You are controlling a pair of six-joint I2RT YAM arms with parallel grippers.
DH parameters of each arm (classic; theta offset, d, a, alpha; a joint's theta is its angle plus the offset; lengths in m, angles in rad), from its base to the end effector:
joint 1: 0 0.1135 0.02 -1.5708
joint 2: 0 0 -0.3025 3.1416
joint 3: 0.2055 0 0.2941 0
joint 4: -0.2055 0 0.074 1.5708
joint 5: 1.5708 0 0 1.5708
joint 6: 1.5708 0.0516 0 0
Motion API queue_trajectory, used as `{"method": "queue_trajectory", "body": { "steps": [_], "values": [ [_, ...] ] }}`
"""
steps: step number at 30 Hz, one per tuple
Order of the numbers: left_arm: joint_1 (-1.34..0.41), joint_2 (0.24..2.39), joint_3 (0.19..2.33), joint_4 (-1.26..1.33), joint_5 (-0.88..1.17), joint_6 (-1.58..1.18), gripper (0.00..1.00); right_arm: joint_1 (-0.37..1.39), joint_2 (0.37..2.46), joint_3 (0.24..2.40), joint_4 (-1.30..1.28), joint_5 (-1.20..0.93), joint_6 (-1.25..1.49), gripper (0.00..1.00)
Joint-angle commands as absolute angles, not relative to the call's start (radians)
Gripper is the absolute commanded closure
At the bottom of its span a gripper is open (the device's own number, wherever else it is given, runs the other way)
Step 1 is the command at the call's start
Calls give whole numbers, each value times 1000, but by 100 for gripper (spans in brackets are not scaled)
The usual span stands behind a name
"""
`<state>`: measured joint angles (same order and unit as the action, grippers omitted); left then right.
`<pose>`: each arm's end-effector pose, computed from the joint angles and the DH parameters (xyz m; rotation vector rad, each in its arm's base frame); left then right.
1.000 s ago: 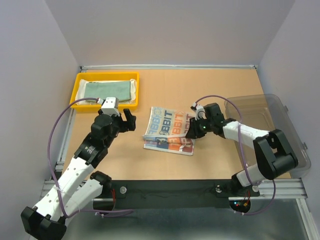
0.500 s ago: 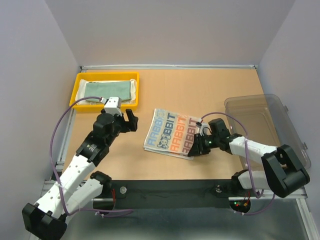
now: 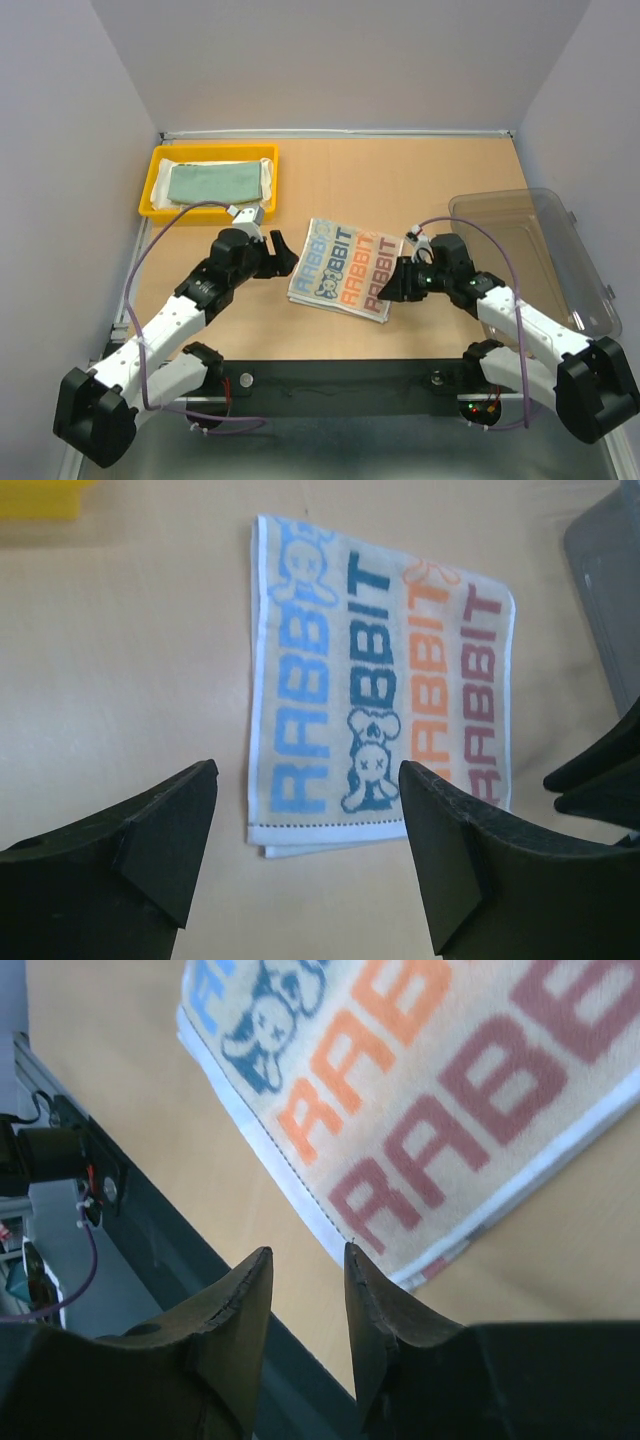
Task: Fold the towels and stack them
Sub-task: Fold the towel
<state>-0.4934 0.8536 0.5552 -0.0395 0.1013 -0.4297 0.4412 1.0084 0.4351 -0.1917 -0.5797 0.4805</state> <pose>0.2021 -0.1146 0.2726 0.1336 1.9687 -0.7118 0.1847 0.1185 0.1825 -0.2620 2.4443 1.1137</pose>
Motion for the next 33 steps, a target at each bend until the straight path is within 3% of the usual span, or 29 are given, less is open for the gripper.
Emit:
{"method": "queue_trajectory", "body": {
  "steps": [1,6,14,17,23,26,30,33],
  "values": [
    [-532,897,519,17,128,-531,17,462,1023,546,-176,-513,486,60],
    [-560,959,479,5,19,-597,17,466,1011,505,-181,-261,540,60],
    [-618,1112,482,5,-55,-606,21,466,1045,497,-170,-71,543,62],
    [-640,1127,480,2,-77,-615,22,465,1106,561,-164,53,526,69],
    [-710,1085,482,-58,-114,-649,22,457,1253,655,-129,121,543,68],
    [-742,1051,462,-78,-126,-679,34,451,1302,673,-100,129,567,67],
    [-767,1040,436,-97,-140,-715,37,439,1318,669,-58,136,583,66],
    [-775,1068,425,-103,-144,-726,48,425,1333,661,-35,126,594,66]
  ]
}}
